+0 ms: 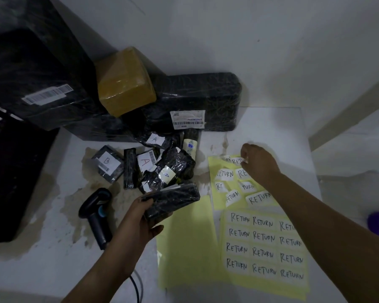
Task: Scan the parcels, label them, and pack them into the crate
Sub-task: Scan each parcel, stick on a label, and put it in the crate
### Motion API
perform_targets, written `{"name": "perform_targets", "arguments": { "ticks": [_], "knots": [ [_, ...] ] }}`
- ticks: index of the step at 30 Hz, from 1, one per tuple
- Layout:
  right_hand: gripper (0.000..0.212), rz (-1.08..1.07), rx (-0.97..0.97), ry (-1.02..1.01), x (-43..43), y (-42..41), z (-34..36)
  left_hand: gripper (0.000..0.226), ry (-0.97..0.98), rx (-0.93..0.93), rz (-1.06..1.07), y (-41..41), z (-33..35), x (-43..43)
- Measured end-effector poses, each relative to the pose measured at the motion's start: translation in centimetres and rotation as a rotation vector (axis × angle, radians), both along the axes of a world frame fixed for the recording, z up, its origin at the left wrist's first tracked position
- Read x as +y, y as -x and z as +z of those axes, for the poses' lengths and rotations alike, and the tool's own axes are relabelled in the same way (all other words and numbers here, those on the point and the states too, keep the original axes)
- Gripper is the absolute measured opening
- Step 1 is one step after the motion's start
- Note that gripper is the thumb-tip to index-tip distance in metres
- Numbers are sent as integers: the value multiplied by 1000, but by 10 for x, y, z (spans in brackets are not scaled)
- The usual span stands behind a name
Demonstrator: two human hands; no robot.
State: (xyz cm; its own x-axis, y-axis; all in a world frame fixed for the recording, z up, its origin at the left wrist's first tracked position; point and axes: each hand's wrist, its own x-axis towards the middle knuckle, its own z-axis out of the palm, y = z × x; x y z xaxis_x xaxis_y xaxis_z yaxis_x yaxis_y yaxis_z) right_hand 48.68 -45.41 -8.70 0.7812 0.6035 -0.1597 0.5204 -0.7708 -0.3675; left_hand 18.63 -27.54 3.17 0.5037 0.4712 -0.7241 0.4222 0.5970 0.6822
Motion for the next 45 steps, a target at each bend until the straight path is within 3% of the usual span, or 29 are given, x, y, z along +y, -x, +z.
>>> {"name": "perform_targets", "arguments": {
  "ticks": [5, 9, 12, 16, 24, 28, 33, 37, 42, 45],
  "knots": [
    [16, 186, -154, 113, 2, 3, 5, 38, 2, -17, -7, 4, 1, -2],
    [51, 398, -299, 229, 6, 0, 6, 39, 5, -27, -1, 6, 3, -3],
    [60, 511, -319, 266, 8, -3, 10, 38, 7, -31, 5, 8, 2, -3],
    [62, 582, -278, 333, 12, -4, 14, 39, 8, -36, 17, 12, 1, -3],
    [62, 531, -56, 522, 37, -10, 35, 42, 12, -53, 21, 16, 3, -4],
    [73, 599, 1, 692, 55, 3, 53, 58, 16, -67, 16, 17, 4, -6],
    [83, 668, 39, 917, 57, 10, 63, 41, 23, -64, 55, 18, 5, -2],
    [90, 548, 258, 796, 45, 8, 64, 38, 27, -53, 58, 24, 7, 0],
    [84, 441, 321, 481, 28, -2, 66, 37, 49, -54, 74, 27, 4, 1],
    [93, 374, 349, 346, 18, -1, 71, 37, 55, -52, 84, 31, 2, 1]
  ]
}}
